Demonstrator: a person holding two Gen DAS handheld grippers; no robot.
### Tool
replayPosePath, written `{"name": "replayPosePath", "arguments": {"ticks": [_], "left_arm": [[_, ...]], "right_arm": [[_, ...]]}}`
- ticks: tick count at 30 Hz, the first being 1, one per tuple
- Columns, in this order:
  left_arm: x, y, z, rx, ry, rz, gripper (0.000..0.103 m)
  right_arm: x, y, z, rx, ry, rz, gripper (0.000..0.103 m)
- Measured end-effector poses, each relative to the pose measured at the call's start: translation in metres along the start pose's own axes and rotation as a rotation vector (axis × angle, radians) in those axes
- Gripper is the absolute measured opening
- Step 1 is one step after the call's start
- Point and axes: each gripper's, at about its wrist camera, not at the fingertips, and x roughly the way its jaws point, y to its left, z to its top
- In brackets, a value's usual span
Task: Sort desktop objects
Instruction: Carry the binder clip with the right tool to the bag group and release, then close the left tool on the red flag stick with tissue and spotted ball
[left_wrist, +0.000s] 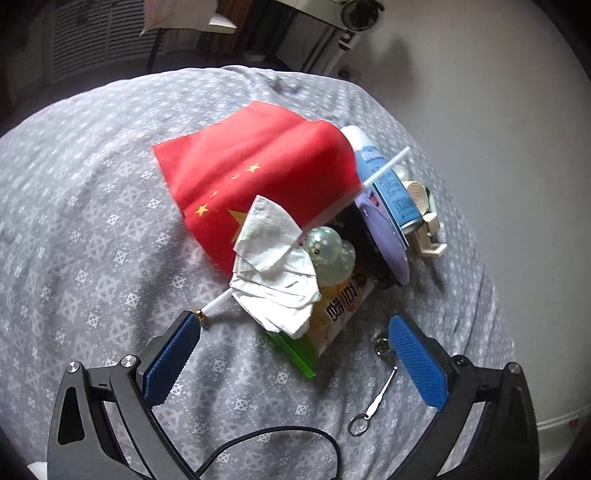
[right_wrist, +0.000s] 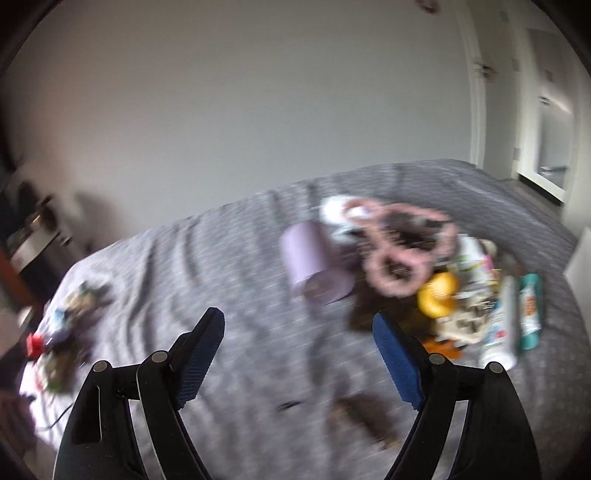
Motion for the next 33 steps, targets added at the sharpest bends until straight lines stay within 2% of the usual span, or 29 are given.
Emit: {"name": "replayPosePath", "arguments": {"ticks": [2, 5, 9, 15, 20, 23, 25, 26, 28, 33], "left_arm": [[0.007, 0.003, 0.001, -0.021, 0.015, 0.033, 0.103], [0.03, -0.004, 0.002, 0.015, 0.076, 0.089, 0.103], [0.04, -0.031, 0.014, 0.153, -0.032, 0.157, 0.103], [0.085, -0.05, 0.026, 0.254, 0.022, 0.212, 0.103], [0.091, -0.046, 0.029, 0.226, -0.007, 0.15, 0.098], [0.086, -0.047, 0.03, 0.247, -0.009, 0.121, 0.085], [0.082, -0.048, 0.031, 0.27, -0.009, 0.091, 0.067], [0.079, -0.05, 0.031, 0.288, -0.017, 0.092, 0.063], [0.075, -0.051, 0.03, 0.311, -0.037, 0.12, 0.048], [0.054, -0.039, 0.034, 0.248, -0.058, 0.053, 0.047]], "right_arm": [[-0.004, 0.039, -0.013, -0.083, 0.024, 0.063, 0.083], [-0.006, 0.083, -0.03, -0.193, 0.038, 0.117, 0.082], [-0.002, 0.121, -0.048, -0.267, 0.079, 0.13, 0.082], [0.016, 0.136, -0.062, -0.283, 0.14, 0.123, 0.082], [0.027, 0.137, -0.067, -0.271, 0.18, 0.105, 0.083], [0.029, 0.137, -0.068, -0.268, 0.186, 0.099, 0.082], [0.029, 0.135, -0.069, -0.253, 0.193, 0.101, 0.082], [0.028, 0.134, -0.069, -0.246, 0.195, 0.102, 0.082], [0.025, 0.131, -0.07, -0.238, 0.2, 0.107, 0.082], [0.007, 0.118, -0.068, -0.239, 0.182, 0.107, 0.082]]}}
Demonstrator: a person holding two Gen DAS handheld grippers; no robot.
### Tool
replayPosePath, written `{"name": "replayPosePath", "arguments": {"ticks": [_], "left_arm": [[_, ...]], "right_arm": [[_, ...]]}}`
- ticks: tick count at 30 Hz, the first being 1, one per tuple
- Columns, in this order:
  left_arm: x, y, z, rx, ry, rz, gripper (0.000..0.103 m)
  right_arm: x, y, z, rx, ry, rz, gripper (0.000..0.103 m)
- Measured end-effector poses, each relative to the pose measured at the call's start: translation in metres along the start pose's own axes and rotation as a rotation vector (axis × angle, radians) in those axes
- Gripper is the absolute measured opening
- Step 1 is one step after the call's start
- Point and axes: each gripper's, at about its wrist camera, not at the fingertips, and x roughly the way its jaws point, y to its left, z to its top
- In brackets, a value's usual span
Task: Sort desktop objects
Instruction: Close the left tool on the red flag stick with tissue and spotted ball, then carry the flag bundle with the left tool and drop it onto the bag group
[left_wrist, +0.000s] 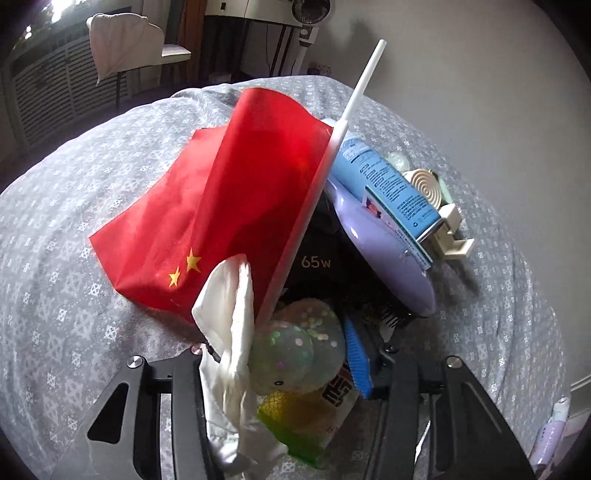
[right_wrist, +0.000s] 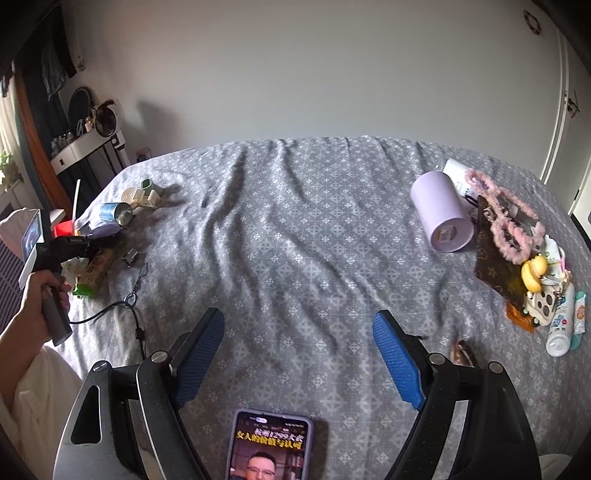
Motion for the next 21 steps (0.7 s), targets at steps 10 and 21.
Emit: {"name": "replayPosePath", "arguments": {"ticks": [10, 21], "left_arm": [[-0.097, -0.055, -0.032, 0.295, -0.144, -0.149, 0.046], [-0.19, -0.236, -0.154, 0.781, -0.179, -0.386, 0.046]], "right_arm": [[-0.054, -0.095, -0.015, 0.195, -0.091, -0.111, 0.083], [-0.087, -0.217, -0.059, 0.618, -0.237, -0.219, 0.083]]}}
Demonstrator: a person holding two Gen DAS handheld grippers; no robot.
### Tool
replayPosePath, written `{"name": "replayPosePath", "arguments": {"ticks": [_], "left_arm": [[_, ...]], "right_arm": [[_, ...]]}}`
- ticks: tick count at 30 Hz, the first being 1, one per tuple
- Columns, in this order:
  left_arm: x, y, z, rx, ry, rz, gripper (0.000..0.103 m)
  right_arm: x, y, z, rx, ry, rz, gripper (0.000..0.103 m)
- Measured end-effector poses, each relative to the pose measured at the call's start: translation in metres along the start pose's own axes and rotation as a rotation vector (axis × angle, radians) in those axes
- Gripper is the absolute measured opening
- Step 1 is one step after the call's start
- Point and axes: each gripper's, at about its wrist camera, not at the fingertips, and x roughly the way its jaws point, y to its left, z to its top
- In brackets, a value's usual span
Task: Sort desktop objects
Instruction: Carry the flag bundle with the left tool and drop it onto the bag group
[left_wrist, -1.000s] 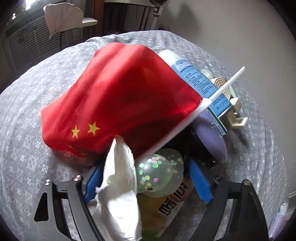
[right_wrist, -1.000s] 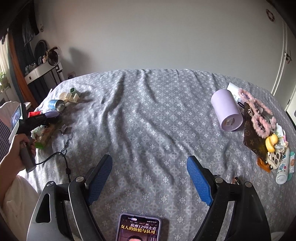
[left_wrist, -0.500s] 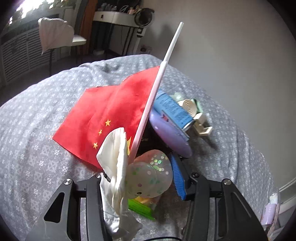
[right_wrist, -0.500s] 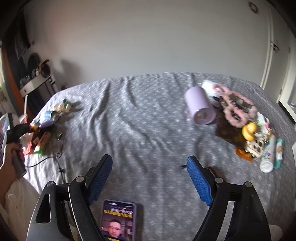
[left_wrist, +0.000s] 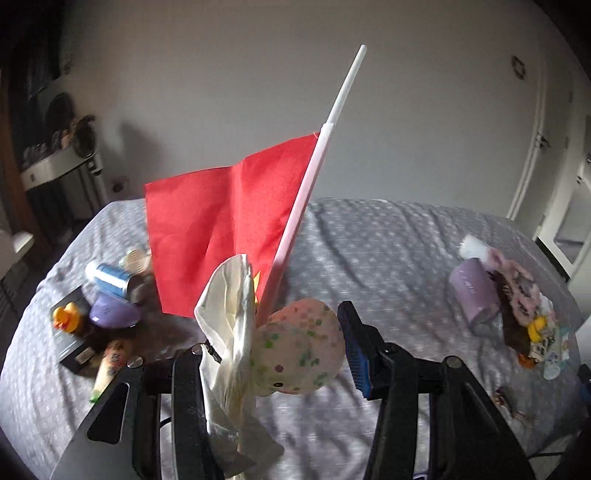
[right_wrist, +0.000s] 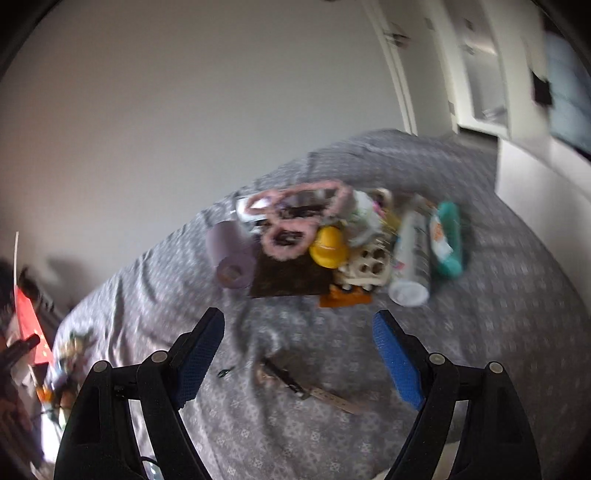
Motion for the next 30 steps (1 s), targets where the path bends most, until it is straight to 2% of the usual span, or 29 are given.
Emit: {"name": "replayPosePath", "arguments": {"ticks": [2, 11, 14, 17, 21, 24, 27, 30], "left_arm": [[0.004, -0.046, 0.008, 0.069, -0.002, -0.056, 0.046], [0.031, -0.221, 0.01, 0.32, 0.057, -0.257, 0.046], [0.039, -0.267, 0.006, 0.386, 0.084, -0.307, 0.046], [0.044, -0.302, 0.003, 0.438, 0.104, -0.343, 0.046], [0.052, -0.341, 0.006, 0.492, 0.12, -0.384, 0.046], [0.064, -0.373, 0.01, 0.493, 0.166, -0.441, 0.047], [0.082, -0.407, 0.002, 0.523, 0.182, -0.44, 0.047], [0.107, -0.428, -0.01, 0.504, 0.264, -0.45, 0.047]], "right_arm": [[0.003, -0.015, 0.003, 0.093, 0.012, 0.026, 0.083], [0.017, -0.035, 0.0, 0.213, 0.041, 0.017, 0.083], [0.022, -0.047, -0.002, 0.284, 0.056, 0.019, 0.084], [0.027, -0.058, -0.004, 0.361, 0.062, 0.046, 0.086], [0.028, -0.065, -0.007, 0.407, 0.051, 0.034, 0.087], [0.031, -0.066, -0.007, 0.421, 0.052, 0.037, 0.088], [0.037, -0.066, -0.006, 0.426, 0.059, 0.035, 0.089], [0.04, -0.068, -0.006, 0.432, 0.062, 0.039, 0.089]]}}
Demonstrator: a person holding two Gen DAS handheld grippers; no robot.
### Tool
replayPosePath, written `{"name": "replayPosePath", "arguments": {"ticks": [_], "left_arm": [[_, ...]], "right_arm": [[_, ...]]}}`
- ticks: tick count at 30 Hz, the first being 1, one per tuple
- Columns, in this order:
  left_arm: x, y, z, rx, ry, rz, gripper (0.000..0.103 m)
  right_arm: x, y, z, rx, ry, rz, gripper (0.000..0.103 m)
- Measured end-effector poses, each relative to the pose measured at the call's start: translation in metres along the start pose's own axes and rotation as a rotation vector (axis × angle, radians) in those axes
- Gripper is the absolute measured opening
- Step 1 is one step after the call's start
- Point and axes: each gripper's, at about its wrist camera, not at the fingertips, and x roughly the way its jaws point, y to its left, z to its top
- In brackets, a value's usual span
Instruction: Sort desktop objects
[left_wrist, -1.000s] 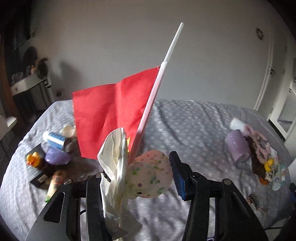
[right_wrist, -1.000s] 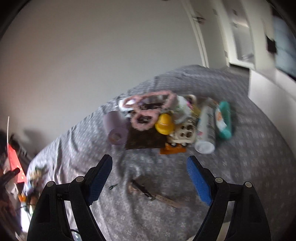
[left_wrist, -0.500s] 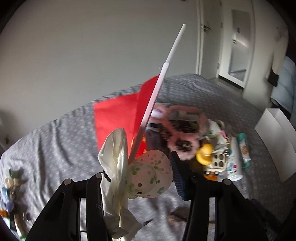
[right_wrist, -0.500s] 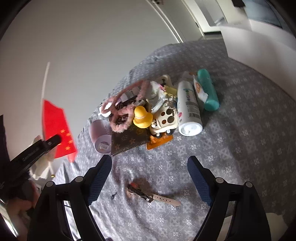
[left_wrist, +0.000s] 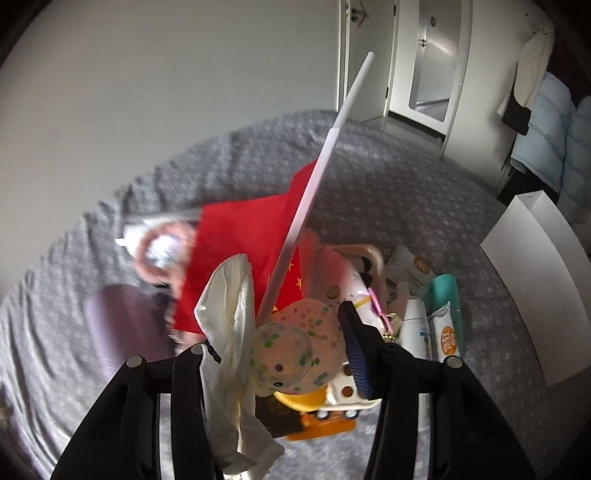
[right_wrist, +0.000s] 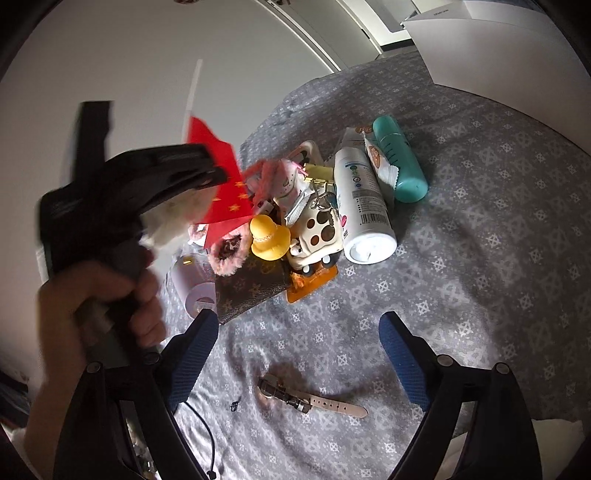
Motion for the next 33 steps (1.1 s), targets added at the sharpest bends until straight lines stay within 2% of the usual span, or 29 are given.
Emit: {"name": "replayPosePath", "arguments": {"ticks": [2, 3, 4, 6, 7, 11, 13, 17, 25, 28, 33], "left_arm": [[0.019, -0.001, -0.002, -0.033, 0.053, -0.008, 0.051], [0.026, -0.001, -0.002, -0.047, 0.08, -0.004, 0.061], [0.03, -0.001, -0.004, -0.053, 0.095, 0.015, 0.076], [0.028, -0.002, -0.007, -0.035, 0.09, 0.08, 0.094], [0.022, -0.003, -0.008, -0.008, 0.07, 0.113, 0.097], [-0.006, -0.003, -0.019, 0.098, 0.009, 0.23, 0.099], [-0.022, 0.005, -0.025, 0.102, -0.02, 0.281, 0.099], [-0.057, 0.033, -0.036, 0.066, -0.067, 0.332, 0.099], [-0.136, 0.123, -0.077, -0.064, -0.138, 0.425, 0.099], [-0.164, 0.164, -0.103, -0.131, -0.151, 0.483, 0.1], [-0.201, 0.24, -0.16, -0.314, -0.141, 0.568, 0.102]], "right_arm": [[0.0, -0.001, 0.001, 0.0, -0.009, 0.003, 0.089], [0.001, -0.001, 0.001, 0.0, -0.012, 0.004, 0.089], [0.001, -0.002, 0.002, 0.003, -0.015, 0.007, 0.089], [0.002, -0.002, 0.002, 0.008, -0.017, 0.008, 0.089], [0.003, -0.002, 0.002, 0.01, -0.015, 0.006, 0.089], [0.007, -0.001, 0.001, 0.003, -0.003, -0.001, 0.089], [0.005, 0.0, 0.001, -0.004, -0.011, -0.006, 0.089], [0.003, 0.0, 0.001, -0.007, -0.026, -0.023, 0.089], [-0.005, 0.01, 0.001, -0.06, -0.062, -0.061, 0.089], [-0.007, 0.017, -0.003, -0.107, -0.066, -0.079, 0.089], [-0.011, 0.029, -0.009, -0.191, -0.073, -0.119, 0.089]]}}
